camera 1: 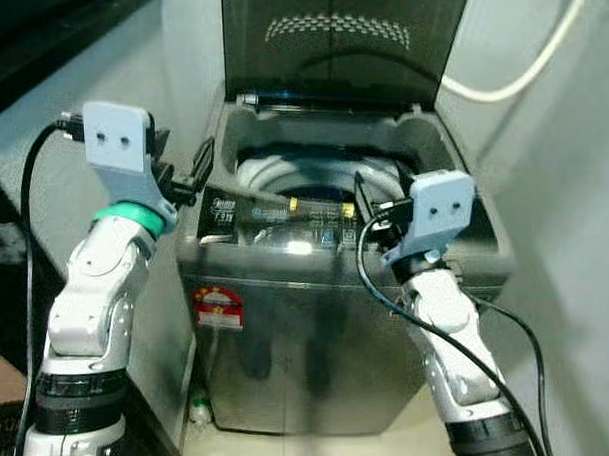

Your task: Clothes washing

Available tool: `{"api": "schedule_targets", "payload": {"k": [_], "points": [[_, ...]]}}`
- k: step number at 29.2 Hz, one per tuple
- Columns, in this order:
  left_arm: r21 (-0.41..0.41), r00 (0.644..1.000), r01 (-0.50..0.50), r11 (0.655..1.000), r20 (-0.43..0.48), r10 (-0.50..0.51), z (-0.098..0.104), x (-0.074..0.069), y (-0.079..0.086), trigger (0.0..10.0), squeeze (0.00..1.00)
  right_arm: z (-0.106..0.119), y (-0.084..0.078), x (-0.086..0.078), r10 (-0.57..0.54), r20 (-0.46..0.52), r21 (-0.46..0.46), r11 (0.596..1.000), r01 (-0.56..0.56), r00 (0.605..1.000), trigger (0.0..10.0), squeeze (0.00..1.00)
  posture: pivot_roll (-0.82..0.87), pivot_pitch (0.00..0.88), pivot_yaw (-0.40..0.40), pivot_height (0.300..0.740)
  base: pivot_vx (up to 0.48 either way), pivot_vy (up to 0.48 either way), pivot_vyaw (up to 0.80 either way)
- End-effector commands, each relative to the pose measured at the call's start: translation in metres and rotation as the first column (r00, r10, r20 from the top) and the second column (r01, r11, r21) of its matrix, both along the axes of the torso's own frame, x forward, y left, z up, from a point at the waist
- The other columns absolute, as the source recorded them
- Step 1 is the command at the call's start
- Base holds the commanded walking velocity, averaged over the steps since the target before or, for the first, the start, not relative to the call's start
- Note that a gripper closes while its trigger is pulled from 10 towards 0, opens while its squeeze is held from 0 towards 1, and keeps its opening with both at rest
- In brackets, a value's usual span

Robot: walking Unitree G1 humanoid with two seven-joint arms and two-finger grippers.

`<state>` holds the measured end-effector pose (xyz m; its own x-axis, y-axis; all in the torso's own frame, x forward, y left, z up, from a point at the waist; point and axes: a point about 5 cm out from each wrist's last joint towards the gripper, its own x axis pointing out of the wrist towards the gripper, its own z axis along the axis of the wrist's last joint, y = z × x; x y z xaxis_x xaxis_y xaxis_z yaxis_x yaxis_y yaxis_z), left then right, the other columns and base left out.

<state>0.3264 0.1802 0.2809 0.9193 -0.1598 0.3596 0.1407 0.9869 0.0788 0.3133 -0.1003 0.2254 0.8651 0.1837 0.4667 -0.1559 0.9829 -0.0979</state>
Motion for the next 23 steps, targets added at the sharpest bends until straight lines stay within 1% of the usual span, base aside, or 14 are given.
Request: {"api": "schedule_targets", "payload": {"k": [1, 12, 23], "points": [[0.004, 1.0, -0.006, 1.0, -0.012, 0.006, -0.0034, 0.0013, -0.0005, 10.0, 0.0, -0.0033, -0.0022, 0.0005, -0.007, -0.013, -0.007, 1.0, 0.007, 1.0, 10.0, 0.0, 0.14, 0.0, 0.021, 0.74, -0.334, 0.0, 0.0], [0.004, 1.0, -0.008, 1.0, -0.012, 0.008, -0.0031, 0.0028, -0.0011, 10.0, 0.0, -0.0043, -0.0005, 0.0008, -0.001, -0.013, -0.02, 1.0, 0.001, 1.0, 10.0, 0.0, 0.15, 0.0, 0.021, 0.74, -0.332, 0.0, 0.0], [0.005, 1.0, -0.001, 1.0, -0.02, 0.001, -0.0048, 0.0034, -0.0042, 10.0, 0.0, -0.0057, 0.0008, 0.0015, 0.004, -0.02, -0.039, 0.999, -0.005, 1.0, 10.0, 0.0, 0.15, 0.0, 0.02, 0.74, 0.0, 0.0, 0.0]]}}
